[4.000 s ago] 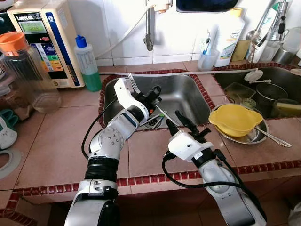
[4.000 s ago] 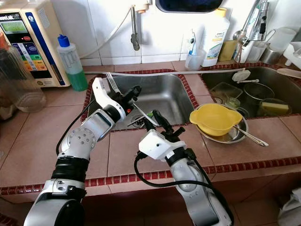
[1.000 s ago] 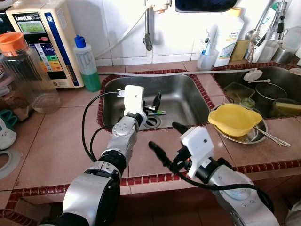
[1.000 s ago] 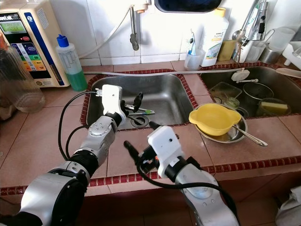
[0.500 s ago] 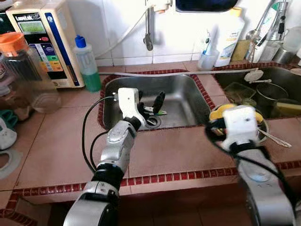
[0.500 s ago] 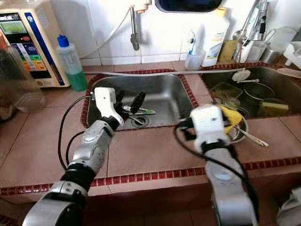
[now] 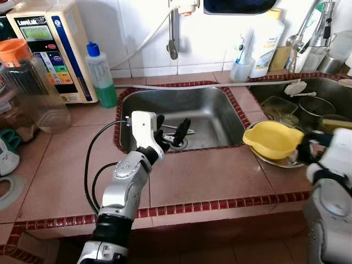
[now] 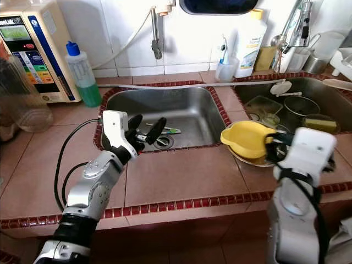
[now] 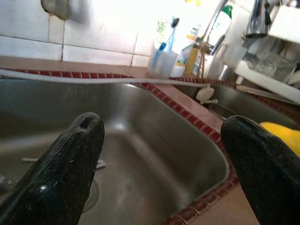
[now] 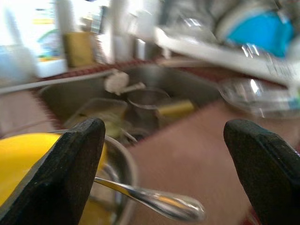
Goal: Kitchen organization
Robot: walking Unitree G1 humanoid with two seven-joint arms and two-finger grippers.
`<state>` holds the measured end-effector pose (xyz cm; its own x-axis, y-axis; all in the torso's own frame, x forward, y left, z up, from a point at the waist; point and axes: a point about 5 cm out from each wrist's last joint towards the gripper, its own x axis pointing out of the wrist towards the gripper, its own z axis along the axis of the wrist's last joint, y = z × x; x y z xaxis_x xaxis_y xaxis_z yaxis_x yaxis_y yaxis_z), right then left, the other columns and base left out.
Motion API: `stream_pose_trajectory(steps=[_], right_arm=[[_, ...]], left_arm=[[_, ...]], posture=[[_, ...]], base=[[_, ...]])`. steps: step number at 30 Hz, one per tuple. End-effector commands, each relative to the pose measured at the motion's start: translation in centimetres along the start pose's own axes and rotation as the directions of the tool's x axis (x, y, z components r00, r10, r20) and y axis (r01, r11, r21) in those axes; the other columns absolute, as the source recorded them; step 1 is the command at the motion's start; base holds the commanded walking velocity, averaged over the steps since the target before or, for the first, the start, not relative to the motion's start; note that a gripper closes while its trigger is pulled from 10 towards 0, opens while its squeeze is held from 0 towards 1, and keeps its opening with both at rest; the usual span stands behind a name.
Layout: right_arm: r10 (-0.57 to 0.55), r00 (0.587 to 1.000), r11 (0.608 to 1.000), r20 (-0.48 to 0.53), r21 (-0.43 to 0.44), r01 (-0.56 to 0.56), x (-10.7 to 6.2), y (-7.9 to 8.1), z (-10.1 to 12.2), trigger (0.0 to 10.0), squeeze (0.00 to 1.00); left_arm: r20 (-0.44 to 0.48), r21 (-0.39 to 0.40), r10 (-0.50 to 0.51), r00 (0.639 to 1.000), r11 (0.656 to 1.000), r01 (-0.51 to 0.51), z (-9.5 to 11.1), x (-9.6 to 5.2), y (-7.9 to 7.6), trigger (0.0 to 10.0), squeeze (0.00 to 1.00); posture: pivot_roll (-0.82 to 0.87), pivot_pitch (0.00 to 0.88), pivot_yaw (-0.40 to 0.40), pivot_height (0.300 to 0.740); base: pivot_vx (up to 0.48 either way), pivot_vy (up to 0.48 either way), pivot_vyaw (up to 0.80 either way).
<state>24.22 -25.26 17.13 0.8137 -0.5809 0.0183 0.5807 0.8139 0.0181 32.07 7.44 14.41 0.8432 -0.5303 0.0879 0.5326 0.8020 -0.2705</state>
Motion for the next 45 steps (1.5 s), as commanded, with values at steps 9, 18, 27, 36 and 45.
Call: stream_pose_trajectory(steps=[9,18,27,36,45], right_arm=[[-0.089,0.992,0.974,-0.092,0.202,0.106,0.8,-1.6,-1.8,10.0,0.00],[-0.017,0.985,0.920,-0.170,0.383,0.082,1.8,-0.7,-3.1,10.0,0.00],[0.074,0.985,0.881,-0.155,0.474,0.008,2.1,0.7,-3.3,2.0,0.00],[0.054,0.988,0.882,-0.146,0.472,0.022,2.3,0.1,-3.3,0.0,0.00],[0.020,0.990,0.883,-0.142,0.466,0.049,2.4,-0.4,-3.4,0.0,0.00]], left_arm=[[-0.021,0.023,-0.066,0.998,0.998,0.066,0.4,-0.6,-1.1,10.0,0.00],[-0.045,0.024,-0.068,0.997,0.997,0.069,0.3,-0.8,-1.3,10.0,0.00],[-0.051,0.030,-0.057,0.997,0.998,0.059,0.4,-1.0,-1.2,10.0,0.00],[-0.053,0.031,-0.054,0.997,0.998,0.056,0.4,-0.9,-1.3,10.0,0.00],[-0.054,0.031,-0.055,0.997,0.998,0.056,0.3,-0.8,-1.4,10.0,0.00]], posture=[[0.02,0.000,0.064,0.740],[0.03,0.000,0.059,0.740],[0.04,0.000,0.056,0.740],[0.03,0.000,0.057,0.740],[0.03,0.000,0.057,0.740]], base=[[0.000,0.000,0.00],[0.000,0.000,0.00],[0.000,0.000,0.00],[0.000,0.000,0.00],[0.000,0.000,0.00]])
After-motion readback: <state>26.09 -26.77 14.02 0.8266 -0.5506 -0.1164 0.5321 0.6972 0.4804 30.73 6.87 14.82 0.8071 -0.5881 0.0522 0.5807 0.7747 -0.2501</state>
